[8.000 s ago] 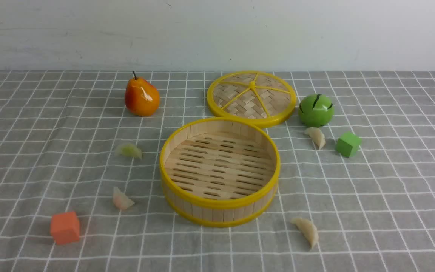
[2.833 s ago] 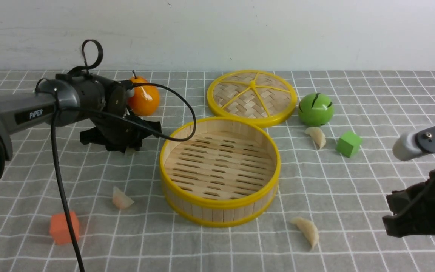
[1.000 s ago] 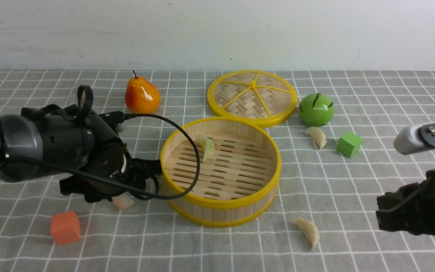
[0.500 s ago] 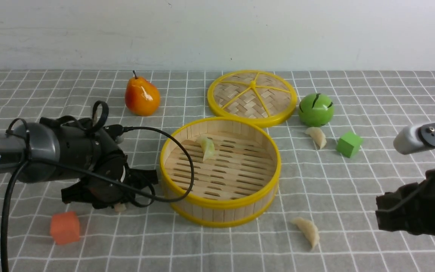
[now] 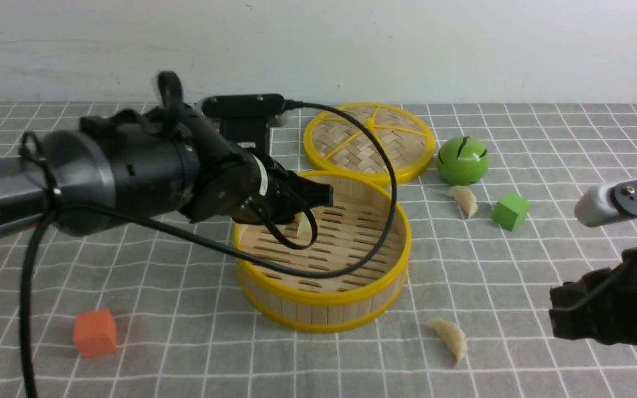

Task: Put the dumplings into the steamer on the table with the grey tablecloth.
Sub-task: 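Place the dumpling into the bamboo steamer basket with the left gripper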

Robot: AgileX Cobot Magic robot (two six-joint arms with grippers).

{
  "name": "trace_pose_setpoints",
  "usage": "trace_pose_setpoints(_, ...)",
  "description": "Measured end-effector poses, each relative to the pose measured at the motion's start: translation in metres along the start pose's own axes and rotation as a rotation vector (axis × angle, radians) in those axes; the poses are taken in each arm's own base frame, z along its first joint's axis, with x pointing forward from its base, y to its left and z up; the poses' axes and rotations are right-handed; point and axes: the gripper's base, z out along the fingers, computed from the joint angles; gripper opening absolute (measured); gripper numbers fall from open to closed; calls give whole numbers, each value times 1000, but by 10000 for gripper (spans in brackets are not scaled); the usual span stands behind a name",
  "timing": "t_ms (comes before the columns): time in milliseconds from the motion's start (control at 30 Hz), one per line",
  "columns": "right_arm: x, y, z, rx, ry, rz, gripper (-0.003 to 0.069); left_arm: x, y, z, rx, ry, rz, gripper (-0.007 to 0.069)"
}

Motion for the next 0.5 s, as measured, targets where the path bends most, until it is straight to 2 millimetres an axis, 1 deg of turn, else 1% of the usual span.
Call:
trace_pose_setpoints(33,0,0,0,0,1,0,113,1,0,2,-1,4,2,164)
trace_pose_setpoints(100,1,0,4,2,13,9,128,13,2,23,-16,46,24,164)
trace_pose_setpoints(167,1,0,5,2,19,20,155,19,3,32,-25,63,41,192)
trace_pose_setpoints(200,1,0,6,2,20,22,155,19,3,33,-26,65,42,197)
trace_pose_setpoints(233,1,0,7,4,27,23,196,20,3,36,-21,63,47,258)
trace_pose_setpoints(267,2,-1,9,5,33,23,230,20,2,36,-14,56,48,300)
trace_pose_setpoints(300,2,-1,9,5,36,23,242,19,2,36,-9,51,49,318)
trace_pose_setpoints(400,2,0,15,7,76,32,333,16,0,30,-2,35,52,429)
trace_pose_setpoints(433,2,0,20,7,108,36,365,13,-1,23,-8,33,52,459)
trace_pose_setpoints(500,2,0,26,7,161,26,400,5,-4,5,-10,13,51,472)
